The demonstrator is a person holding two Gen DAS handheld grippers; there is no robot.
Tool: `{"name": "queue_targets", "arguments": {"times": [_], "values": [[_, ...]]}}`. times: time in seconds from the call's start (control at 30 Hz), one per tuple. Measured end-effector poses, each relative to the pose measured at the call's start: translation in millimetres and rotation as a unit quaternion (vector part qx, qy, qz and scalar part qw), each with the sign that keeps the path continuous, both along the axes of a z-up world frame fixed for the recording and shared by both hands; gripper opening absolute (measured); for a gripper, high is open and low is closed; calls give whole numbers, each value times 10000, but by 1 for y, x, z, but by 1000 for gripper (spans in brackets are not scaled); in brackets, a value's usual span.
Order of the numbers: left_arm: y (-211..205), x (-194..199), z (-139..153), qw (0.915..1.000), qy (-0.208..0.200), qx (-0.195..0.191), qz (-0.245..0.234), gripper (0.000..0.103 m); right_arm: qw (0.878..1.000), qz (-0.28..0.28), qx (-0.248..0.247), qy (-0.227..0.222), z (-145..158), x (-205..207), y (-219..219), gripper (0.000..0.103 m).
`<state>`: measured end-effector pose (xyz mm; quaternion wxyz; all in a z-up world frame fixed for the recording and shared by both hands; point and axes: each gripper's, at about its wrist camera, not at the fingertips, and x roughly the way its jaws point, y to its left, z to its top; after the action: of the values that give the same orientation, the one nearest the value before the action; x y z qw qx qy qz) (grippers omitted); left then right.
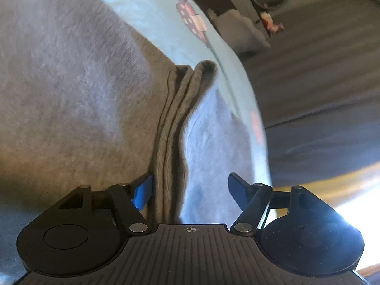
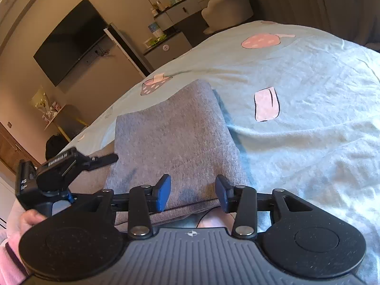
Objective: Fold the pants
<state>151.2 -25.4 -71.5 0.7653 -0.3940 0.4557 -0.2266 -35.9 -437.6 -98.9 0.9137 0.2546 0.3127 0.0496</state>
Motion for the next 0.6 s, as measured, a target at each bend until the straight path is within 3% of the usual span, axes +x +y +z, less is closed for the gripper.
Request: {"name": "queue_targets", "arguments": {"times": [0.13, 0.2, 0.33, 0.6], "values": [[-2, 11, -14, 9986, 426, -325, 27, 32, 10000, 76, -1, -48, 1, 2, 3, 45], [0, 15, -23, 9969, 665, -422, 54, 23, 9999, 88, -23, -103, 3, 0, 5, 45], [8, 16, -31, 9929, 857, -806, 174, 18, 9998, 105, 147, -100, 7, -4, 4, 45], [32, 0, 37, 9994, -293, -150, 102, 16, 9993, 189, -231, -225, 29, -8, 8, 45]]}}
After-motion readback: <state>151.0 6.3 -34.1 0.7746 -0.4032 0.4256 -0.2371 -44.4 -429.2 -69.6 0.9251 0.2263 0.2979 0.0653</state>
